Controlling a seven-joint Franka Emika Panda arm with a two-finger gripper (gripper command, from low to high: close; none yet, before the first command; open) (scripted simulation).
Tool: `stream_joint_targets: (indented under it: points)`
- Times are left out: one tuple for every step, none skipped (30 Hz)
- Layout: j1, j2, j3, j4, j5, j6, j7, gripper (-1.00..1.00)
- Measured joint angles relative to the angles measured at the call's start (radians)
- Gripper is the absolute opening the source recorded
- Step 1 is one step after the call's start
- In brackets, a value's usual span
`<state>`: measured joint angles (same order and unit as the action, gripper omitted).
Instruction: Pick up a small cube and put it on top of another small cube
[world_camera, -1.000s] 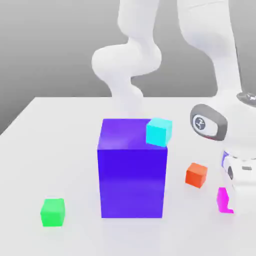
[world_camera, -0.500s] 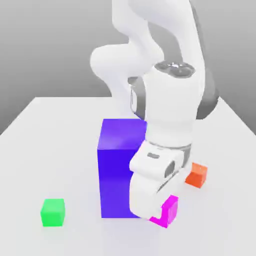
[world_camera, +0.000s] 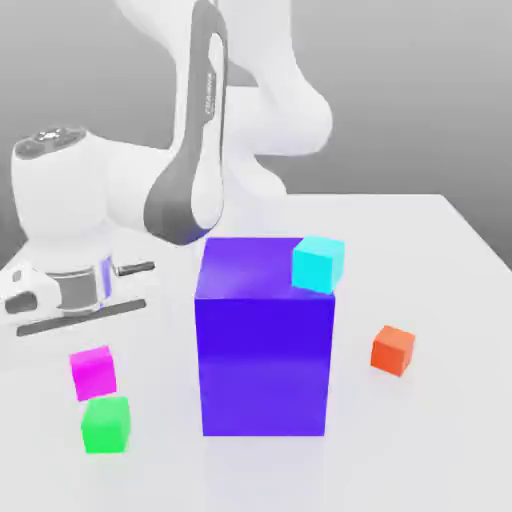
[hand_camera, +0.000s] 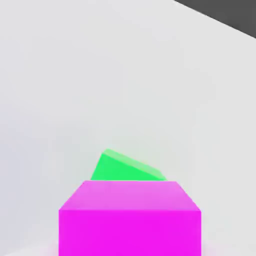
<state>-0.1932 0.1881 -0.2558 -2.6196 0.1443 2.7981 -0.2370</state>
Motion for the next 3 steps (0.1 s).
stream_joint_targets:
  points:
    - [-0.007,0.019,0.011,0.001,0.015,0.017,-0.011,1.0]
    - [-0.007,0.019,0.011,0.001,0.015,0.017,-0.011,1.0]
    - [-0.007,0.019,0.011,0.001,0.015,0.017,-0.011,1.0]
